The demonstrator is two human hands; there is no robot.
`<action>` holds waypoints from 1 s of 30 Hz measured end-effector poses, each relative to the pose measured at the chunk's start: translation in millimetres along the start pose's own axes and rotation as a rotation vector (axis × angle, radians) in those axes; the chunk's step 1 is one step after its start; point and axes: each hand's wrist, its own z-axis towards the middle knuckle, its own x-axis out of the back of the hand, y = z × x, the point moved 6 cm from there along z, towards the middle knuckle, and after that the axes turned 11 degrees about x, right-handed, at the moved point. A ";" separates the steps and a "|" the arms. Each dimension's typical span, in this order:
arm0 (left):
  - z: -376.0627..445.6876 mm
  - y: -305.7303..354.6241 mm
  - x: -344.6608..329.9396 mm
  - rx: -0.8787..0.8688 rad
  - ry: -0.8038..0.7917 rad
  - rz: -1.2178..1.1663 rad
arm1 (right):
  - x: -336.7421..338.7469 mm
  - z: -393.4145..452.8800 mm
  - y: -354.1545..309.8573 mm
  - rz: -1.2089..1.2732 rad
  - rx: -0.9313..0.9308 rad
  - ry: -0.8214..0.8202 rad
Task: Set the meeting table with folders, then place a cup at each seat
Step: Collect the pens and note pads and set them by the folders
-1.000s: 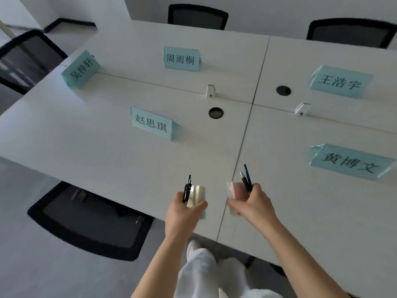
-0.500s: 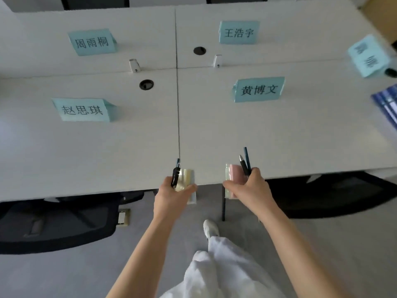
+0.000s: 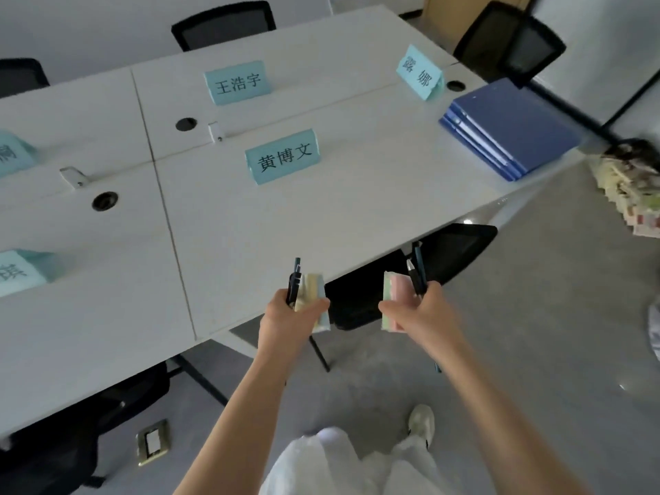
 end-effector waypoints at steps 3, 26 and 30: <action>-10.1 24.6 -69.4 -0.021 -0.057 0.035 | 53.3 17.9 40.0 0.024 -0.042 0.064; 38.4 197.9 -345.7 0.033 -0.102 0.017 | 259.4 262.5 138.1 -0.115 -0.060 -0.041; 94.7 236.6 -363.8 0.083 -0.089 -0.028 | 249.1 336.4 119.6 -0.256 -0.039 -0.111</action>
